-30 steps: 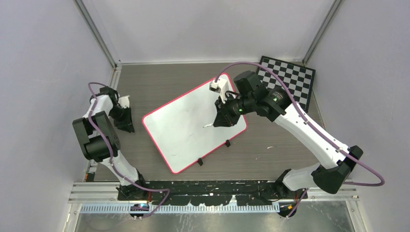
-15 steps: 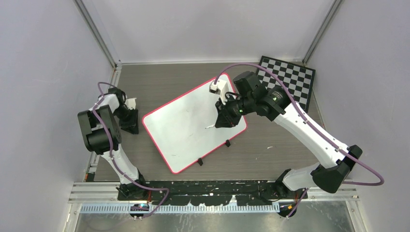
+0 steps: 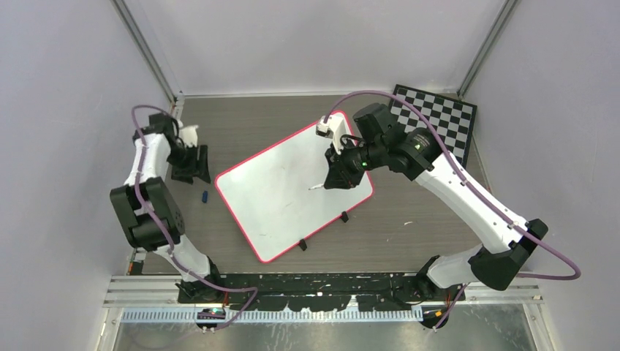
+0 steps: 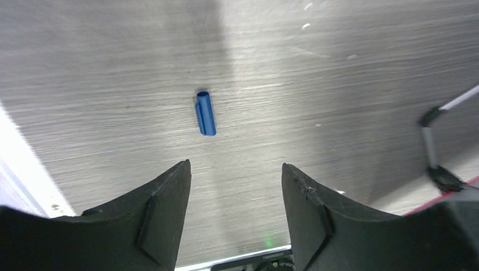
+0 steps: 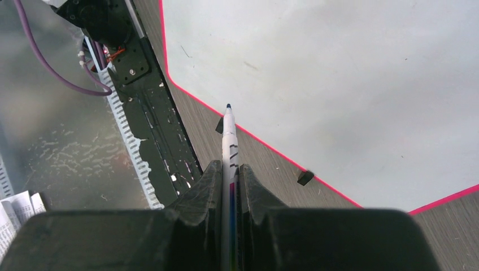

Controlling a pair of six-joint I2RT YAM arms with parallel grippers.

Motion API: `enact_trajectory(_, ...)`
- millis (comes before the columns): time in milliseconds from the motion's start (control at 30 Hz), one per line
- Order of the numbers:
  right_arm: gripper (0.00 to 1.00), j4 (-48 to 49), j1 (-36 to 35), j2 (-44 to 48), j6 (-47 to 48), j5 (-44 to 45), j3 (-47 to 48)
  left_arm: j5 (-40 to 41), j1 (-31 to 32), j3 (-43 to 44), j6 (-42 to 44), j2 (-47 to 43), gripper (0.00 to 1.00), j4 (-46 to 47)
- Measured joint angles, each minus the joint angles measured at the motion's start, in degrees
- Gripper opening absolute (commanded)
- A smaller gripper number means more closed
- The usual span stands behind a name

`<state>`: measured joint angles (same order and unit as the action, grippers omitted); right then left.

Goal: Write a sentence on the whiteboard
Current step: Place the pen cap at the center of the board, then write a sentence on the whiteboard.

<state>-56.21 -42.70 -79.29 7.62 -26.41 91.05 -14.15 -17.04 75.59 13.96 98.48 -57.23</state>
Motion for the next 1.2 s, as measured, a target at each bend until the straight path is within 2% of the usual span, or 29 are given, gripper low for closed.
enact_trajectory(167,0.0,0.5,0.0,-0.2,-0.4,0.7,0.7,-8.9,-0.9,14.1,0.3,-6.8,0.68,-5.1)
enact_trajectory(300,0.0,0.5,0.0,-1.2,-0.4,1.0,2.2,-23.3,-2.0,24.3,2.1,-9.6,0.69,-11.9)
enact_trajectory(400,0.0,0.5,0.0,-1.4,-0.5,1.1,2.7,-32.0,-0.5,28.8,3.5,-9.7,0.71,-16.9)
enact_trajectory(533,0.0,0.4,0.0,-1.4,-0.4,1.1,2.9,-38.8,6.8,28.3,4.1,-9.3,0.75,-19.9)
enact_trajectory(733,0.0,0.0,0.6,-1.3,-0.3,1.3,3.0,-38.4,16.0,21.5,1.6,-9.0,0.74,-17.7)
enact_trajectory(867,0.0,-1.1,1.3,-1.0,-0.2,1.4,3.0,-37.2,18.8,17.8,-0.2,-9.0,0.58,-15.2)
enact_trajectory(1100,0.0,-2.2,2.1,0.5,-0.1,1.7,3.0,-36.9,21.5,13.3,-3.0,-8.0,0.13,-10.7)
enact_trajectory(1200,0.0,-2.4,2.1,1.1,0.1,1.7,3.0,-38.1,22.4,12.0,-3.0,-7.7,0.0,-8.4)
